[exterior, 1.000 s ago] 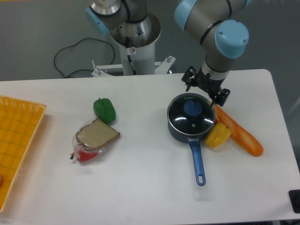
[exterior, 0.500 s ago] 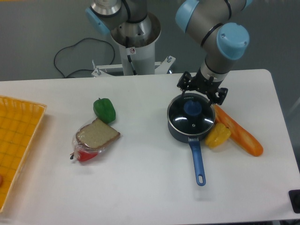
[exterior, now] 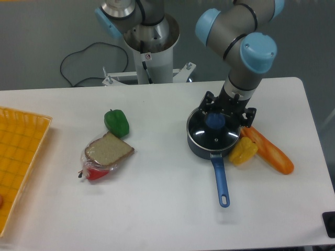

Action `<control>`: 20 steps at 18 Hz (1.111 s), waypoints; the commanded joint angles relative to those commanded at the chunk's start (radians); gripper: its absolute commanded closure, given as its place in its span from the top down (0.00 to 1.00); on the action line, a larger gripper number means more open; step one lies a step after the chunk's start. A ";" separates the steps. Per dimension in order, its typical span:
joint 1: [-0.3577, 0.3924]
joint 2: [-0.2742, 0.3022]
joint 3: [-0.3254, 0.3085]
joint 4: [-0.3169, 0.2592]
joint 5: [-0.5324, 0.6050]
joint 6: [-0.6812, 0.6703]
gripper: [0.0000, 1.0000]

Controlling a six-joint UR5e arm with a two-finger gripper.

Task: Open the lid
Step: 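Close the gripper around the blue knob of the glass lid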

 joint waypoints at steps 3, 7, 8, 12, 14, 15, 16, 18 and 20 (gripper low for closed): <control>-0.009 -0.011 -0.003 0.018 0.032 0.003 1.00; -0.022 -0.021 -0.015 0.017 0.087 0.003 1.00; -0.022 -0.023 -0.017 0.017 0.091 0.003 1.00; -0.018 -0.026 -0.032 0.017 0.089 0.003 1.00; -0.017 -0.028 -0.035 0.017 0.089 0.002 1.00; -0.017 -0.029 -0.035 0.015 0.091 0.002 1.00; -0.017 -0.029 -0.037 0.014 0.092 0.002 1.00; -0.015 -0.028 -0.044 0.014 0.091 0.002 1.00; -0.015 -0.028 -0.052 0.014 0.091 0.002 1.00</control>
